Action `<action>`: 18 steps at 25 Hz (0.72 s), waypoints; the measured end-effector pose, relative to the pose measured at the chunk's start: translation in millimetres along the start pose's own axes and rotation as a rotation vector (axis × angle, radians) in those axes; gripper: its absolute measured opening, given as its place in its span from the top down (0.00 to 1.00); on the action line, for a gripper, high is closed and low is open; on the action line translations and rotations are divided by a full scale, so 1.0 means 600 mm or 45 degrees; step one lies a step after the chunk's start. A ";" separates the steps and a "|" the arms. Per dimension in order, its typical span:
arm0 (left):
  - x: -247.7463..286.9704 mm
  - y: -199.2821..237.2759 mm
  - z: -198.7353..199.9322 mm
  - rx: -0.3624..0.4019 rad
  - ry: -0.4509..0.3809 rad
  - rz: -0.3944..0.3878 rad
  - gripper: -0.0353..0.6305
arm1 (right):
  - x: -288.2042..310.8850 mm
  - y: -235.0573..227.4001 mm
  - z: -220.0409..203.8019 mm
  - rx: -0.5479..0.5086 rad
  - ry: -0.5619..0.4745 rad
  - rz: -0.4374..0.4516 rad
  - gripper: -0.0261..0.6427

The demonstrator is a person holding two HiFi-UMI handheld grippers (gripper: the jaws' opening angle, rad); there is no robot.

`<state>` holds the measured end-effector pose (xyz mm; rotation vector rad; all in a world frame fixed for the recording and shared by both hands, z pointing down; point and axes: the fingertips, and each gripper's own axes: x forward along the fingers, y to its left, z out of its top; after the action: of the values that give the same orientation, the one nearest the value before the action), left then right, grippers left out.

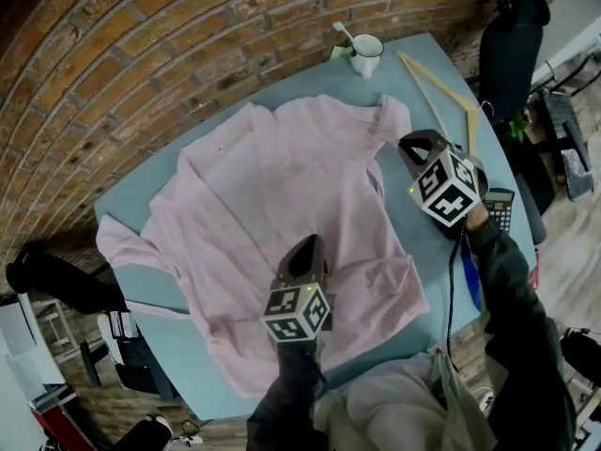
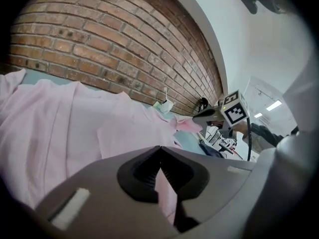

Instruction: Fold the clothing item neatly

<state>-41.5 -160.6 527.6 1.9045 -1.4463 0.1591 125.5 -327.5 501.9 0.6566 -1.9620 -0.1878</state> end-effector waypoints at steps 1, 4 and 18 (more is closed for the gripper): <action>-0.005 0.001 -0.001 0.001 0.000 0.001 0.94 | -0.017 0.009 0.018 0.000 -0.017 0.013 0.94; -0.024 0.006 0.005 -0.020 -0.023 0.002 0.94 | -0.060 0.051 0.076 0.047 -0.064 0.101 0.94; -0.209 0.090 0.015 -0.039 -0.119 0.074 0.94 | -0.152 0.374 0.315 0.469 -0.545 0.709 0.93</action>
<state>-136.8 -72.9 483.9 1.8678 -1.5582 0.0755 -89.8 -119.7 431.4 0.2835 -2.5441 0.4177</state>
